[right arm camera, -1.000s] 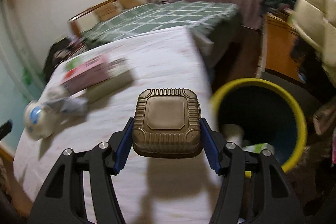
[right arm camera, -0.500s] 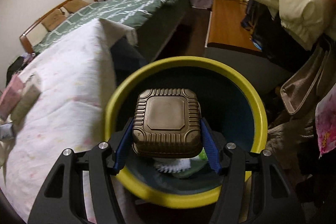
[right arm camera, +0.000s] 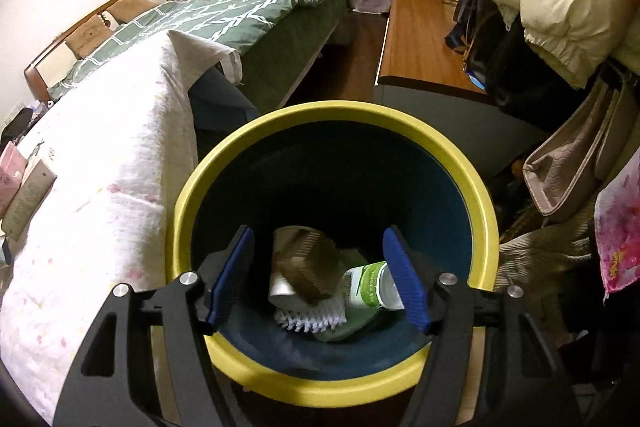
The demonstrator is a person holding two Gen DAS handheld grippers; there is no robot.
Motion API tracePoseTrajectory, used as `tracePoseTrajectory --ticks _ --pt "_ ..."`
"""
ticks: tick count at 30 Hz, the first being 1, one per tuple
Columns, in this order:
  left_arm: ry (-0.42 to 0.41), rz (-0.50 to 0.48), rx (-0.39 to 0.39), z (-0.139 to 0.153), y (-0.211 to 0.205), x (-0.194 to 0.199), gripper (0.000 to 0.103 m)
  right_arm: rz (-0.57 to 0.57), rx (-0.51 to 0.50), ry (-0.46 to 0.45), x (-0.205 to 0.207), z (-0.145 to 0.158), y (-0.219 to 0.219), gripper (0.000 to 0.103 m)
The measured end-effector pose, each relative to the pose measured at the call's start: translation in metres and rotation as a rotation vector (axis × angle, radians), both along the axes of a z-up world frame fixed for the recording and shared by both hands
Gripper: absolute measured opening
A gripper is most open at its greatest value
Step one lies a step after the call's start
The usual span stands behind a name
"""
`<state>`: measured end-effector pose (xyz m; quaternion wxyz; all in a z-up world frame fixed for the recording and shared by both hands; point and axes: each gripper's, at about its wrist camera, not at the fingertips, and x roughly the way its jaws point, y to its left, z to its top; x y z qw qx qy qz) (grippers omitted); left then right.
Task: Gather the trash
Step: 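Carry the brown container over the bin and open the right gripper, then grasp the white yogurt cup rim with the left gripper and lift it, then carry the yogurt cup over the bin and open the left gripper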
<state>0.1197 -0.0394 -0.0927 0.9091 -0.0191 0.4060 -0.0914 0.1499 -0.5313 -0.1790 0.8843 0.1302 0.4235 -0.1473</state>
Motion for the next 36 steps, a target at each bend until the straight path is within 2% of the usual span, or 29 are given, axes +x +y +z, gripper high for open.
tracePoseTrajectory --ticks 8,10,12,14,15,18,27,36 --pt "0.027 -0.029 -0.014 -0.009 -0.004 0.009 0.057 0.020 0.005 -0.017 -0.008 0.006 0.007 0.064" --pt "0.030 -0.036 -0.006 -0.010 -0.005 0.010 0.052 0.025 0.007 -0.019 -0.008 0.006 0.007 0.064" --pt "0.034 -0.042 0.001 -0.012 -0.007 0.010 0.039 0.029 0.009 -0.023 -0.009 0.006 0.008 0.064" --pt "0.045 -0.048 0.006 -0.015 -0.008 0.011 0.031 0.034 0.012 -0.027 -0.009 0.007 0.009 0.064" --pt "0.049 -0.054 0.003 -0.016 -0.009 0.011 0.022 0.037 0.014 -0.028 -0.010 0.008 0.010 0.064" --pt "0.062 -0.084 -0.016 -0.019 -0.010 0.010 0.007 0.043 0.016 -0.036 -0.012 0.010 0.013 0.064" --pt "0.017 -0.170 -0.001 0.003 -0.035 -0.007 0.006 0.048 0.017 -0.083 -0.027 0.025 0.012 0.064" --pt "-0.027 -0.358 0.020 0.024 -0.116 0.004 0.006 0.046 -0.005 -0.125 -0.057 0.042 0.006 0.064"
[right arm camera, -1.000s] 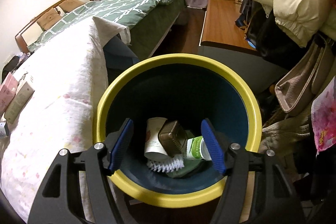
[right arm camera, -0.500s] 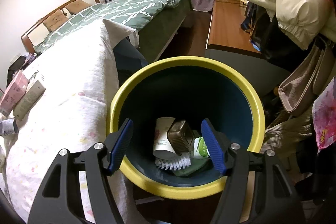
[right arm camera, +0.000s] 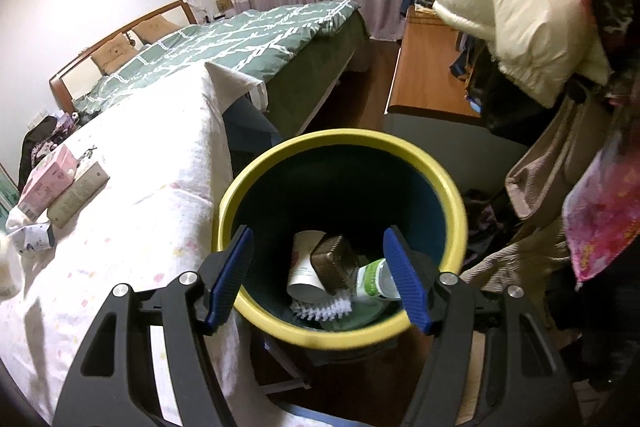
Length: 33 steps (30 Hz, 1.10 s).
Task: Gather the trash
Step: 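Carry the yogurt cup over the bin and open the left gripper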
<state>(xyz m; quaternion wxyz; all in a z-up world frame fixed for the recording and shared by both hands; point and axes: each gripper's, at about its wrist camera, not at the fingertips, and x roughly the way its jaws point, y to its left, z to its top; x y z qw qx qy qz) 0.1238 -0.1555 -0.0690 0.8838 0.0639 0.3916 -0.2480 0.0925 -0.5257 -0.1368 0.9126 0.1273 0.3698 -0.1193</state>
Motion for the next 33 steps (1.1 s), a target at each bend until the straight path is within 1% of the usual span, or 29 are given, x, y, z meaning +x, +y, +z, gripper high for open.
tracePoseTrajectory --ticks 3,8,11,16,20,22,25,29,31,33 --pt "-0.013 -0.081 0.013 0.005 -0.040 0.007 0.006 -0.006 -0.028 -0.016 -0.014 0.008 -0.002 0.064" --pt "-0.023 -0.213 0.003 0.012 -0.107 0.019 0.006 -0.010 -0.041 -0.027 -0.034 0.013 -0.009 0.064" --pt "-0.022 -0.282 0.001 0.015 -0.150 0.029 0.006 -0.024 -0.044 -0.021 -0.045 0.012 -0.016 0.064" --pt "-0.004 -0.364 0.003 0.011 -0.212 0.045 0.006 -0.064 -0.023 -0.004 -0.060 0.003 -0.035 0.064" --pt "0.035 -0.402 0.014 -0.003 -0.256 0.060 0.006 -0.090 -0.005 0.007 -0.071 -0.005 -0.047 0.064" --pt "0.051 -0.411 0.035 -0.015 -0.278 0.067 0.006 -0.098 0.007 0.009 -0.075 -0.008 -0.051 0.064" --pt "0.073 -0.425 0.071 -0.033 -0.301 0.073 0.006 -0.098 0.017 0.016 -0.081 -0.012 -0.053 0.064" --pt "0.104 -0.423 0.098 -0.052 -0.324 0.081 0.007 -0.100 0.030 0.020 -0.084 -0.016 -0.057 0.065" --pt "0.103 -0.405 0.109 -0.058 -0.331 0.085 0.014 -0.104 0.038 0.020 -0.084 -0.017 -0.059 0.065" --pt "0.111 -0.387 0.113 -0.063 -0.334 0.090 0.037 -0.105 0.042 0.022 -0.084 -0.017 -0.059 0.065"
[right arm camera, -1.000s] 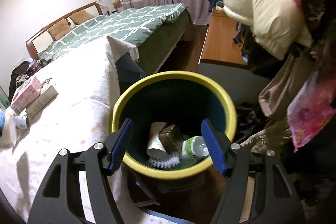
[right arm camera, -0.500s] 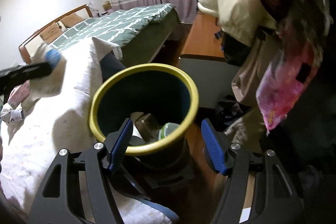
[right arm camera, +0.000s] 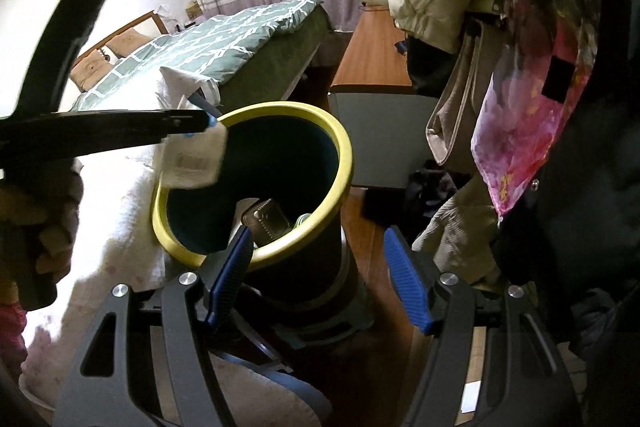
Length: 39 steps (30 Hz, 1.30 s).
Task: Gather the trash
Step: 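Carry the yogurt cup over the bin and open the left gripper, then grasp the crumpled white wrapper with the right gripper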
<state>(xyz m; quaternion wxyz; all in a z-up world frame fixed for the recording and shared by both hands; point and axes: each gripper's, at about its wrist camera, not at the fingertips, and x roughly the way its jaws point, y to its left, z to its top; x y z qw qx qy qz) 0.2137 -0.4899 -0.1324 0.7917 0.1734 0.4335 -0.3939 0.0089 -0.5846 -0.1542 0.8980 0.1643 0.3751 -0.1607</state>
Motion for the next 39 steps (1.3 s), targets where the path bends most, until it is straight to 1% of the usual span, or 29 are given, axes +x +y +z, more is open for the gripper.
tracePoseTrajectory --ticks 1,4,5,6,8,9,10,12,14,19,20,22,25,27,28,32,33,36,39 --pt "-0.003 0.009 -0.003 -0.001 0.000 0.001 0.039 0.000 0.001 0.003 0.000 -0.001 0.000 0.064" --pt "-0.018 0.018 -0.018 0.006 0.009 -0.002 0.041 0.007 0.004 0.005 0.001 -0.001 0.004 0.065" --pt "-0.026 0.022 -0.024 0.010 0.014 -0.004 0.044 0.012 0.004 0.007 0.002 -0.002 0.006 0.065" --pt "-0.040 0.031 -0.034 0.016 0.022 -0.006 0.049 0.017 0.004 0.008 0.002 -0.002 0.009 0.064" --pt "-0.058 0.056 -0.049 0.027 0.039 -0.010 0.053 0.027 0.002 0.010 0.004 -0.002 0.013 0.064" --pt "-0.062 0.069 -0.061 0.033 0.049 -0.012 0.053 0.030 0.001 0.009 0.004 -0.002 0.015 0.064" --pt "-0.065 0.086 -0.087 0.041 0.066 -0.015 0.054 0.036 0.000 0.007 0.005 -0.001 0.018 0.064" --pt "-0.074 0.120 -0.123 0.055 0.095 -0.022 0.060 0.047 -0.002 0.003 0.007 0.001 0.022 0.064" --pt "-0.095 0.162 -0.154 0.068 0.125 -0.030 0.063 0.060 -0.005 0.000 0.010 0.003 0.028 0.064" --pt "-0.163 0.285 -0.193 0.093 0.212 -0.059 0.071 0.125 -0.017 -0.014 0.023 0.012 0.054 0.064" --pt "-0.176 0.321 -0.196 0.097 0.233 -0.065 0.073 0.142 -0.021 -0.016 0.026 0.014 0.061 0.064" --pt "-0.202 0.397 -0.199 0.104 0.275 -0.078 0.074 0.183 -0.030 -0.020 0.034 0.018 0.077 0.065" --pt "-0.252 0.519 -0.191 0.112 0.335 -0.097 0.079 0.245 -0.044 -0.024 0.045 0.023 0.101 0.064" --pt "-0.267 0.587 -0.195 0.116 0.371 -0.106 0.080 0.298 -0.048 -0.029 0.054 0.026 0.121 0.065" --pt "-0.274 0.636 -0.197 0.118 0.394 -0.112 0.080 0.319 -0.049 -0.030 0.058 0.028 0.130 0.065" --pt "-0.305 0.766 -0.204 0.120 0.453 -0.131 0.080 0.446 -0.049 -0.037 0.078 0.034 0.179 0.065" --pt "-0.308 0.785 -0.208 0.120 0.463 -0.134 0.081 0.467 -0.051 -0.037 0.082 0.035 0.188 0.065" --pt "-0.303 0.822 -0.223 0.118 0.487 -0.140 0.081 0.573 -0.047 -0.043 0.099 0.041 0.234 0.065" --pt "-0.303 0.827 -0.227 0.115 0.494 -0.144 0.081 0.667 -0.046 -0.061 0.112 0.047 0.279 0.065"
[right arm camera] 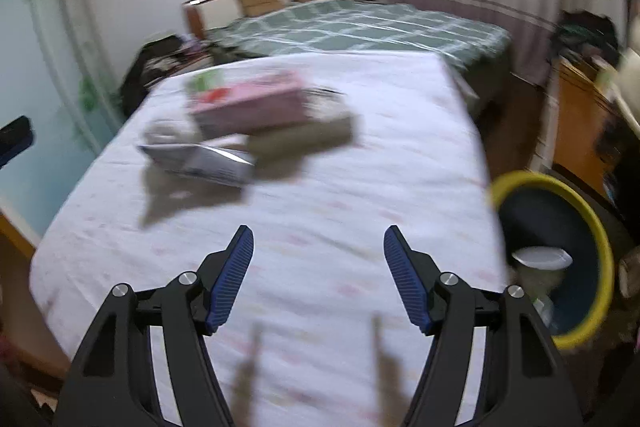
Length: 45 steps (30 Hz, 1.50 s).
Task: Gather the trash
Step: 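Grasp the crumpled white wrapper with the right gripper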
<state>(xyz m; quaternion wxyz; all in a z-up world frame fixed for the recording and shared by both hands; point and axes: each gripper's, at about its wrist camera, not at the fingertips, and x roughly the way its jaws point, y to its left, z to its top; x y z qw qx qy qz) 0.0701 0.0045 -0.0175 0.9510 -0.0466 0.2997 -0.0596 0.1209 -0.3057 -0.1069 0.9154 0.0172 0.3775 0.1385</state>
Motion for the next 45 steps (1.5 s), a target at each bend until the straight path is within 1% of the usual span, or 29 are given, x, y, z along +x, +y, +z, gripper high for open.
tracePoseTrajectory --ticks 6,11,17,20,23,26,28,29,31,32,33,34,36,38,39,42,45 --pt "-0.013 0.018 0.002 -0.001 0.011 -0.005 0.081 0.165 -0.020 -0.013 0.020 0.006 0.084 0.065" --pt "-0.016 0.056 -0.007 0.001 0.027 -0.008 0.081 0.226 -0.080 -0.046 0.033 0.006 0.132 0.065" --pt "-0.001 0.076 -0.015 -0.004 0.038 -0.008 0.081 0.244 -0.120 -0.105 0.047 0.013 0.163 0.064" --pt "0.007 0.071 -0.024 -0.008 0.038 -0.008 0.081 0.254 -0.152 -0.101 0.053 0.010 0.175 0.064" --pt "0.013 0.060 -0.024 -0.010 0.035 -0.006 0.081 0.263 -0.170 -0.091 0.061 0.006 0.181 0.057" --pt "0.020 0.052 -0.027 -0.013 0.033 -0.003 0.081 0.274 -0.165 -0.078 0.063 0.001 0.178 0.049" --pt "0.026 0.046 -0.034 -0.015 0.031 -0.001 0.081 0.288 -0.157 -0.068 0.063 0.000 0.178 0.038" --pt "0.029 0.045 -0.036 -0.015 0.030 0.001 0.081 0.297 -0.154 -0.065 0.063 -0.001 0.178 0.035" --pt "0.030 0.044 -0.035 -0.016 0.028 0.002 0.081 0.317 -0.157 -0.052 0.062 -0.003 0.178 0.021" --pt "0.030 0.043 -0.035 -0.016 0.028 0.002 0.081 0.326 -0.157 -0.044 0.061 -0.004 0.177 0.017" --pt "0.031 0.042 -0.034 -0.016 0.028 0.002 0.081 0.334 -0.153 -0.039 0.059 -0.004 0.175 0.010" --pt "0.031 0.041 -0.033 -0.017 0.027 0.002 0.081 0.339 -0.149 -0.038 0.056 -0.004 0.174 0.006" --pt "0.033 0.041 -0.034 -0.018 0.027 0.003 0.081 0.337 -0.125 -0.040 0.050 -0.002 0.165 0.006" --pt "0.035 0.041 -0.035 -0.018 0.028 0.003 0.081 0.335 -0.075 -0.029 0.045 0.002 0.153 0.006" --pt "0.037 0.040 -0.036 -0.019 0.027 0.004 0.081 0.331 -0.036 -0.024 0.041 0.004 0.142 0.006" --pt "0.042 0.035 -0.039 -0.021 0.026 0.005 0.081 0.322 0.038 -0.020 0.029 0.012 0.115 0.004" --pt "0.049 0.028 -0.041 -0.023 0.023 0.007 0.081 0.319 0.084 -0.017 0.012 0.016 0.090 0.003"
